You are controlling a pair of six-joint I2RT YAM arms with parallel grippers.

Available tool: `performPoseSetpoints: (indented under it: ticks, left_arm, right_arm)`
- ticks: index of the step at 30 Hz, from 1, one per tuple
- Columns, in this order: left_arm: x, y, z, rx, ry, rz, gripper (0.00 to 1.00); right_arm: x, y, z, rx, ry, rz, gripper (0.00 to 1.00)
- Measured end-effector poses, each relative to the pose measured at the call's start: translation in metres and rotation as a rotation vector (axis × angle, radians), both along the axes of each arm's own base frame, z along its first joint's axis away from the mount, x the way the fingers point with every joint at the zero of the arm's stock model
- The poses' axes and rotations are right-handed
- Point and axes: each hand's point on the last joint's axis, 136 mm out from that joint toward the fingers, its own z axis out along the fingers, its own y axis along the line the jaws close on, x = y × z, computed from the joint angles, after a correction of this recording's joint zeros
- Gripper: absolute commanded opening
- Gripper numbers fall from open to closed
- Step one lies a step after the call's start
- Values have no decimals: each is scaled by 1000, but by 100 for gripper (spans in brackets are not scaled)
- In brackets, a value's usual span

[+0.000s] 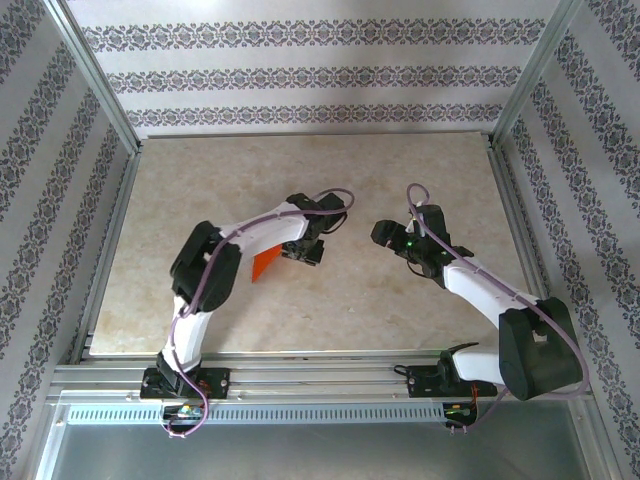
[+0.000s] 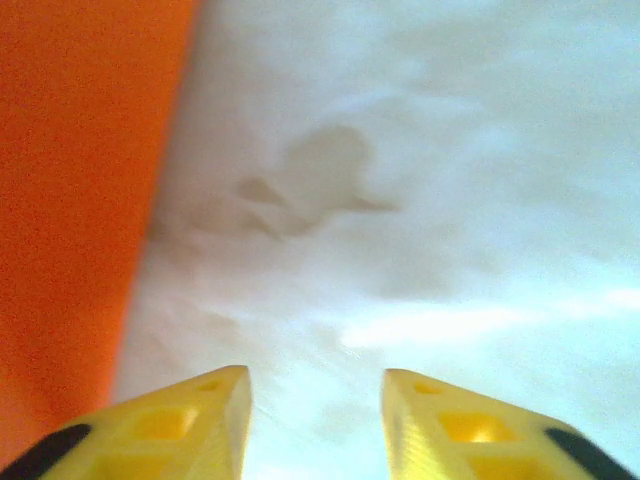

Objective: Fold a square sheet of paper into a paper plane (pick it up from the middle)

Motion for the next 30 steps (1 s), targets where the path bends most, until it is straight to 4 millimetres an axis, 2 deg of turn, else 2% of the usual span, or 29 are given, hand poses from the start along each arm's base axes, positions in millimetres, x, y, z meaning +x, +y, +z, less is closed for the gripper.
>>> performPoseSetpoints:
  ticks: [2, 5, 7, 10, 14, 19, 23, 30]
  left_arm:
    - [-9, -16, 20, -145, -7, -7, 50]
    - [-19, -26, 46, -290, -32, -19, 54]
    - [-25, -23, 59, -351, -60, -21, 56]
    - [-29, -1, 64, -363, -104, 5, 56]
    - [-26, 45, 47, -274, -148, 66, 55]
    - [-24, 84, 16, -170, -136, 127, 47]
    - [-13, 97, 5, -137, -143, 164, 37]
    - [-2, 106, -19, -113, -111, 202, 35]
  right_arm:
    - [0, 2, -1, 11, 7, 1, 80]
    - [0, 4, -6, 23, 22, 7, 80]
    - [0, 7, -8, 29, 29, 14, 80]
    - [0, 12, -11, 31, 38, 27, 80]
    - [2, 25, -11, 38, 42, 56, 80]
    - [6, 40, -9, 47, 44, 83, 80]
    - [7, 49, -10, 51, 47, 102, 80]
    - [8, 61, -9, 60, 51, 124, 80]
